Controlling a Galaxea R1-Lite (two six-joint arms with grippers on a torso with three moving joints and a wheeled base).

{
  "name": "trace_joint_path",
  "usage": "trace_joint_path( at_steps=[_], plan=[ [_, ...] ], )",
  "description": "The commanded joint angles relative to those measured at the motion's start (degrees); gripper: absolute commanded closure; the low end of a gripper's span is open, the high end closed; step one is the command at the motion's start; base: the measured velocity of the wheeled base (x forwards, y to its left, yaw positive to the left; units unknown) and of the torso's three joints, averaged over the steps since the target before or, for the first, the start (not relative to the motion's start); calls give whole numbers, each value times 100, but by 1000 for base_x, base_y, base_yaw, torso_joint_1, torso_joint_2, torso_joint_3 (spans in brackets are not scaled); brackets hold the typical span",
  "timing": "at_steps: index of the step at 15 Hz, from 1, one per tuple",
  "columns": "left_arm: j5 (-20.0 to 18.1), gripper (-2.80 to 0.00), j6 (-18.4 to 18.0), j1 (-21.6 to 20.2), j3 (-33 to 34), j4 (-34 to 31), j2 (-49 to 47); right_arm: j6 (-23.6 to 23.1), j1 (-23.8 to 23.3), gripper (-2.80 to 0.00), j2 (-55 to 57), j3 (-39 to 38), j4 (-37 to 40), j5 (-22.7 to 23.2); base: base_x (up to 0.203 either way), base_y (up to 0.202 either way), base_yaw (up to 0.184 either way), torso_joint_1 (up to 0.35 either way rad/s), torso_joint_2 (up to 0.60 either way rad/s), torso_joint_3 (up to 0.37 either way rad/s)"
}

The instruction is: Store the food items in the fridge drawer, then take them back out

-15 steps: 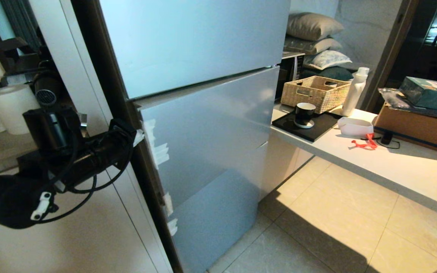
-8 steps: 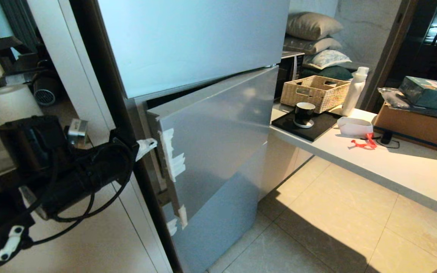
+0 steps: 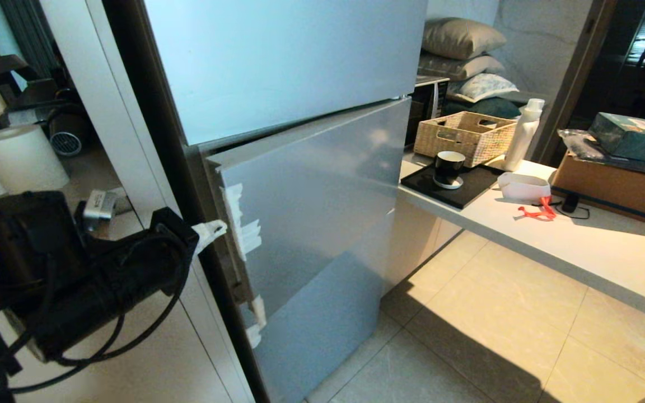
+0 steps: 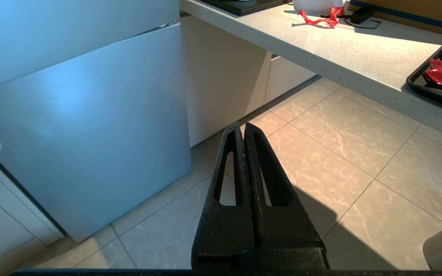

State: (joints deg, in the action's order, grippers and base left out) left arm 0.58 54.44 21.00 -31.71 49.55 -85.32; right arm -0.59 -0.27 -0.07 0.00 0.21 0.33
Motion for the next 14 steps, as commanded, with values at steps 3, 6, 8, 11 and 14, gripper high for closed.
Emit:
trace_joint_path(
  at_steps=[3, 6, 8, 11, 14],
  plan=[
    [1280, 0, -395, -179, -1207, 159, -1256, -2, 0, 0, 7, 0, -3, 2, 0, 0, 0, 0, 0, 0],
    [1798, 0, -532, -208, -1429, 960, -1728, -2, 0, 0, 7, 0, -3, 2, 0, 0, 0, 0, 0, 0],
    [1823, 0, -533, -211, -1343, 1020, -1677, -2, 0, 0, 7, 0, -3, 2, 0, 0, 0, 0, 0, 0],
    [1802, 0, -551, -211, -1176, 1009, -1371, -2, 0, 0, 7, 0, -3, 2, 0, 0, 0, 0, 0, 0],
    [1781, 0, -611, -228, -903, 980, -908, -2, 0, 0, 7, 0, -3, 2, 0, 0, 0, 0, 0, 0]
  ],
)
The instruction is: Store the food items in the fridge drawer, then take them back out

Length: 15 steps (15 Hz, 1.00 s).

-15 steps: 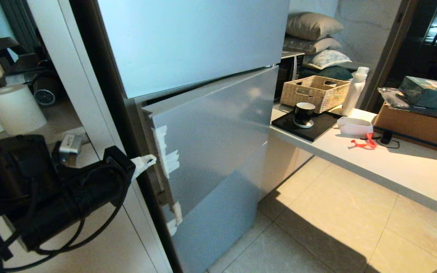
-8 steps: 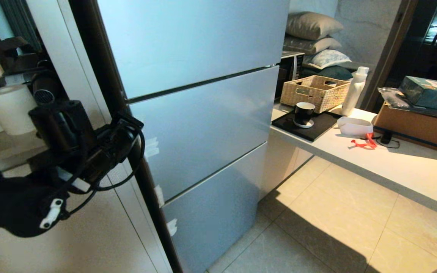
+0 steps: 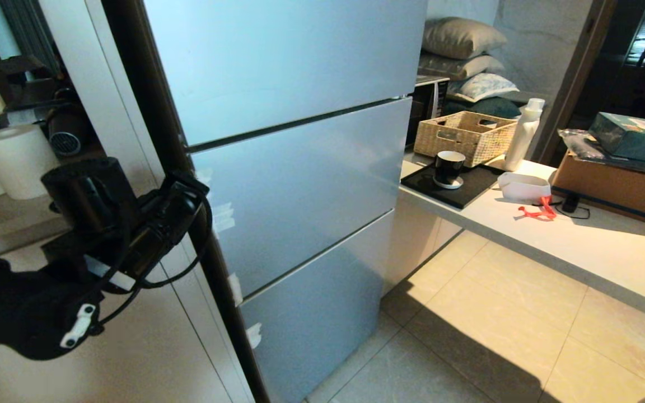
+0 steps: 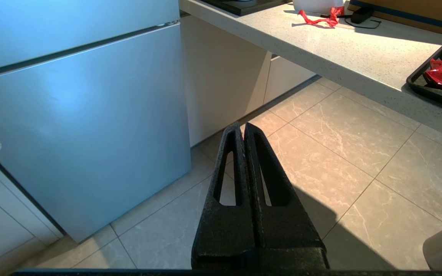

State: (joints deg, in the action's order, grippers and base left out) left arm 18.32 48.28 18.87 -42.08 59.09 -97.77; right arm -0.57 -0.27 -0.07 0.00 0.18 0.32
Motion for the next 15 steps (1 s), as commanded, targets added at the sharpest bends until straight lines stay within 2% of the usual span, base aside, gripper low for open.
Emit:
trace_joint_path(
  at_steps=[1, 6, 11, 15],
  plan=[
    [5, 0, -69, -76, 216, 24, 435, -4, 0, 0, 7, 0, -1, 3, 0, 0, 0, 0, 0, 0],
    [-6, 0, -82, -213, 162, 54, 221, -4, 0, 0, 7, 0, -1, 3, 0, 0, 0, 0, 0, 0],
    [12, 0, -39, -572, -287, 77, -378, -4, 0, 0, 7, 0, -1, 3, 0, 0, 0, 0, 0, 0],
    [-3, 0, -20, -572, -535, 77, -679, -4, 0, 0, 7, 0, -1, 3, 0, 0, 0, 0, 0, 0]
  ],
)
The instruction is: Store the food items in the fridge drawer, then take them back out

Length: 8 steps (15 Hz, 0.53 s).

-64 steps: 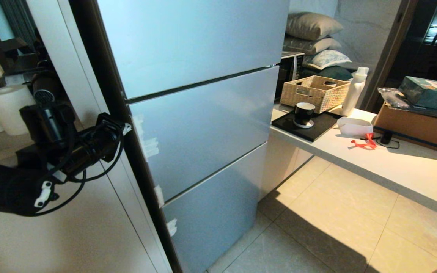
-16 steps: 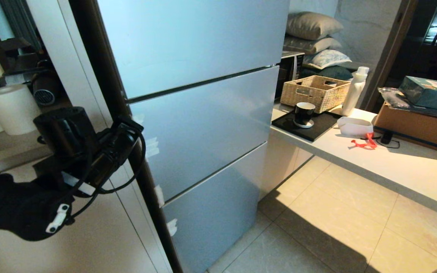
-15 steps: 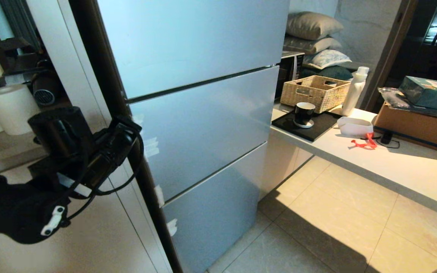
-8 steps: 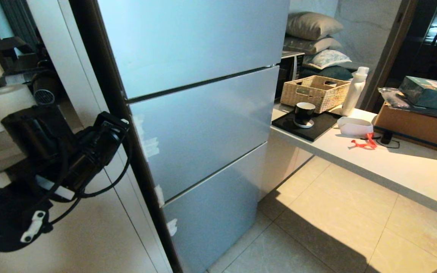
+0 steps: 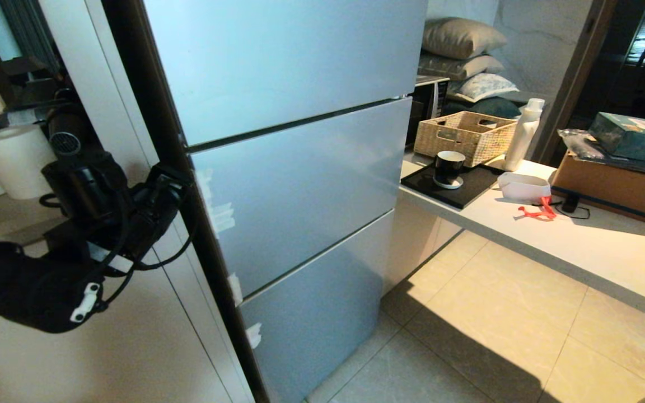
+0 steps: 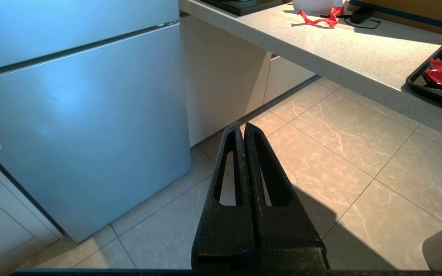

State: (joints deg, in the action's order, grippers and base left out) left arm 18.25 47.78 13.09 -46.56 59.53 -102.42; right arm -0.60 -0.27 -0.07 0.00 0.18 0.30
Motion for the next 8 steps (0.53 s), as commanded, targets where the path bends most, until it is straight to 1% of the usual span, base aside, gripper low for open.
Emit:
trace_joint_path(
  at_steps=[1, 3, 6, 8],
  plan=[
    [-5, 0, 29, 50, -98, 33, -268, -2, 0, 0, 7, 0, -1, 5, 0, 0, 0, 0, 0, 0],
    [-22, 0, 30, 165, -99, 33, -296, -2, 0, 0, 7, 0, -1, 5, 0, 0, 0, 0, 0, 0],
    [-235, 0, 46, 308, 49, 33, -225, -2, 0, 0, 7, 0, -1, 5, 0, 0, 0, 0, 0, 0],
    [-279, 0, 48, 423, 157, 79, -146, -2, 0, 0, 7, 0, -1, 5, 0, 0, 0, 0, 0, 0]
  ],
)
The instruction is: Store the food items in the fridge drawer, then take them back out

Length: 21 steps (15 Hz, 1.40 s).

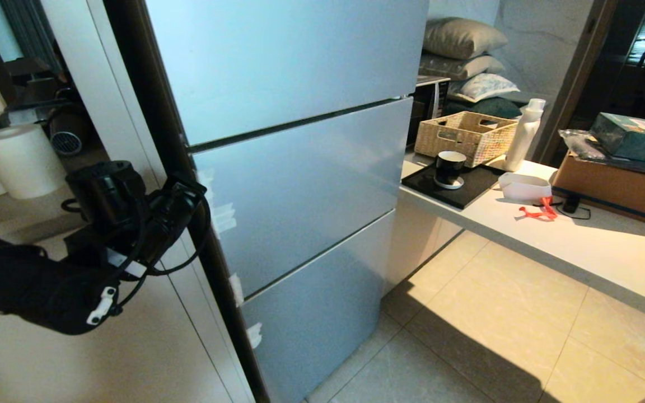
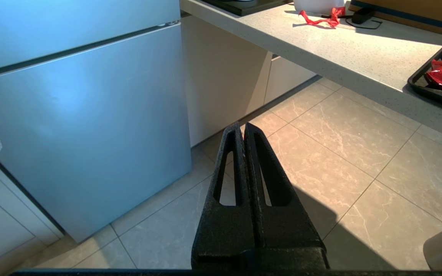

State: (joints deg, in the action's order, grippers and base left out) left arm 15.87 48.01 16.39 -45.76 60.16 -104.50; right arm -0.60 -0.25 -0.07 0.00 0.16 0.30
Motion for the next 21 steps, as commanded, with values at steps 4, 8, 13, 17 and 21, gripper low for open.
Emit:
trace_joint_path(
  at_steps=[4, 8, 13, 17, 21],
  plan=[
    [-361, 0, 68, 370, 455, 320, 322, -2, -2, 0, 7, 0, 2, 5, 0, 0, 0, 0, 0, 0],
    [-374, 0, 59, 756, 810, 321, 799, -2, -2, 0, 7, 0, 2, 13, 0, 0, 0, 0, 0, 0],
    [-341, 0, 25, 1582, 1484, 307, 1501, -2, -2, 0, 7, 0, 2, 5, 0, 0, 0, 0, 0, 0],
    [-348, 0, 7, 2104, 1983, 304, 1820, -2, -2, 0, 7, 0, 2, 5, 0, 0, 0, 0, 0, 0],
    [-346, 0, 7, 2255, 1939, 304, 1771, -2, -2, 0, 7, 0, 2, 5, 0, 0, 0, 0, 0, 0]
  ],
)
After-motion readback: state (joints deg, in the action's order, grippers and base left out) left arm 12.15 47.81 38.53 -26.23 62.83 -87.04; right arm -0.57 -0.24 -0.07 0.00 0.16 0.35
